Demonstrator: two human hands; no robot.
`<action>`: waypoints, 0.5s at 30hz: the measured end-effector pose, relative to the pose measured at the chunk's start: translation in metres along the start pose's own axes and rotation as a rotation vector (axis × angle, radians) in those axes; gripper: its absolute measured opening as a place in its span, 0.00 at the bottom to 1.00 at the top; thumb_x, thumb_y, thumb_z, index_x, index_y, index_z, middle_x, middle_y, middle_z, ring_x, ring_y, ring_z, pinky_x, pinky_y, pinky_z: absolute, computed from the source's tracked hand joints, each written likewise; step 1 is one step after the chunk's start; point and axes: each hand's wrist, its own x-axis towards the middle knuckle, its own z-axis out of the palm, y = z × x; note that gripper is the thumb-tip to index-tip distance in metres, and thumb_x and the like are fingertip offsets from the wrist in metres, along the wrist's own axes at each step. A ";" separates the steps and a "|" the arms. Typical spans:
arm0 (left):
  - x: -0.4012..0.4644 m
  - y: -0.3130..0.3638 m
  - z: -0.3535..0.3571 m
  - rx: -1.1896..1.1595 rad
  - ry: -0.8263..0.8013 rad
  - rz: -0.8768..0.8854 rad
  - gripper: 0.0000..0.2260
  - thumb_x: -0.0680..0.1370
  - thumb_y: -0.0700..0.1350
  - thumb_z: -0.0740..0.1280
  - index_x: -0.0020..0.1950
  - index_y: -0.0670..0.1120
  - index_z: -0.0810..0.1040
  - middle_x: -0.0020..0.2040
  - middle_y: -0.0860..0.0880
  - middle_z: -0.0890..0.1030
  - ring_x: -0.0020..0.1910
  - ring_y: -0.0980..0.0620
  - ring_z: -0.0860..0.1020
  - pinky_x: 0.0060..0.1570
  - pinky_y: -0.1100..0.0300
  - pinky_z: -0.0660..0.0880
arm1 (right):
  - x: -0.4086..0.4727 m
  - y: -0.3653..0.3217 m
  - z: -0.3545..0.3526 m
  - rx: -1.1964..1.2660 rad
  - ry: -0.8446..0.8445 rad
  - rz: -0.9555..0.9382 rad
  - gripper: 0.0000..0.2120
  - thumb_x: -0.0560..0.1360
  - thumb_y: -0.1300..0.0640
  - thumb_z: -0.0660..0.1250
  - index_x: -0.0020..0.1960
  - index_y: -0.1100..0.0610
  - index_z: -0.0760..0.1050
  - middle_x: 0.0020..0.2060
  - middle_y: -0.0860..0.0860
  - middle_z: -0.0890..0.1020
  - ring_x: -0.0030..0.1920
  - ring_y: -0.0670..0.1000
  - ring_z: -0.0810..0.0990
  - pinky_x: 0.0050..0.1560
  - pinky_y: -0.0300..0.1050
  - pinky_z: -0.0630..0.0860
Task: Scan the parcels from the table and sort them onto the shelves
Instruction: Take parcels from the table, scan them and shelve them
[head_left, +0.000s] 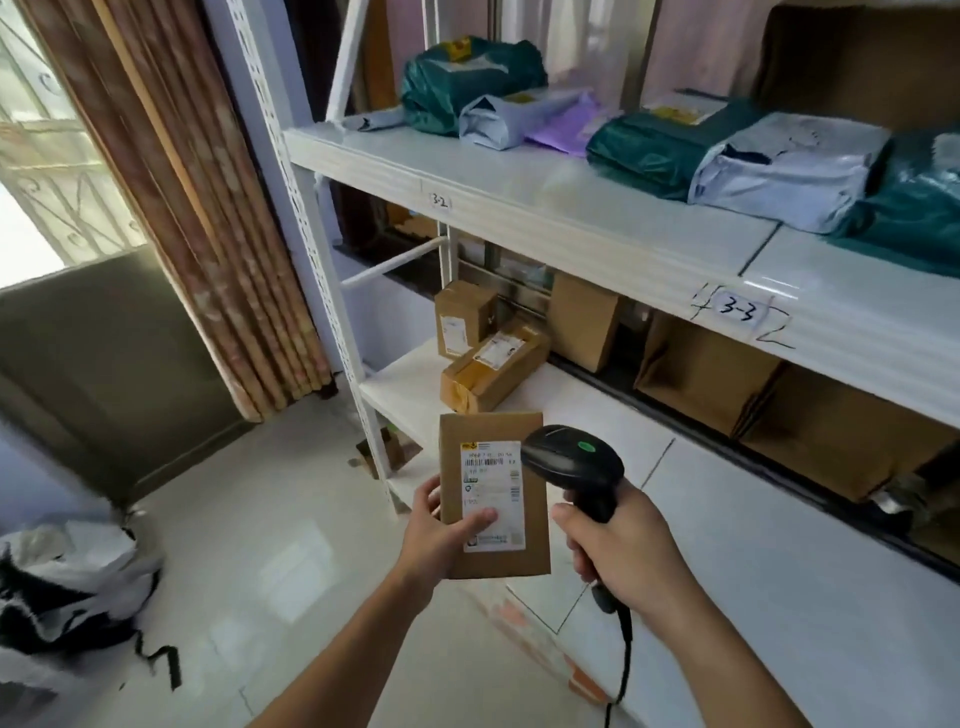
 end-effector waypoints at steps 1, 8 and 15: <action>0.014 0.004 -0.003 0.013 -0.026 -0.011 0.46 0.63 0.53 0.84 0.75 0.54 0.64 0.66 0.47 0.81 0.56 0.45 0.87 0.51 0.45 0.86 | 0.009 -0.001 0.004 0.004 0.018 0.007 0.03 0.77 0.57 0.69 0.46 0.52 0.76 0.28 0.53 0.79 0.28 0.51 0.77 0.34 0.50 0.79; 0.106 0.019 -0.001 0.146 -0.180 -0.096 0.44 0.62 0.55 0.84 0.73 0.55 0.64 0.64 0.49 0.82 0.55 0.46 0.86 0.53 0.48 0.86 | 0.069 -0.001 0.016 0.026 0.116 0.077 0.02 0.77 0.59 0.68 0.47 0.57 0.75 0.26 0.52 0.76 0.26 0.49 0.74 0.31 0.42 0.75; 0.201 0.007 0.015 0.219 -0.266 -0.210 0.40 0.65 0.52 0.84 0.70 0.51 0.65 0.60 0.47 0.82 0.51 0.46 0.87 0.51 0.49 0.86 | 0.136 0.014 0.010 -0.013 0.213 0.141 0.03 0.77 0.57 0.68 0.46 0.56 0.75 0.25 0.51 0.76 0.25 0.47 0.75 0.32 0.42 0.77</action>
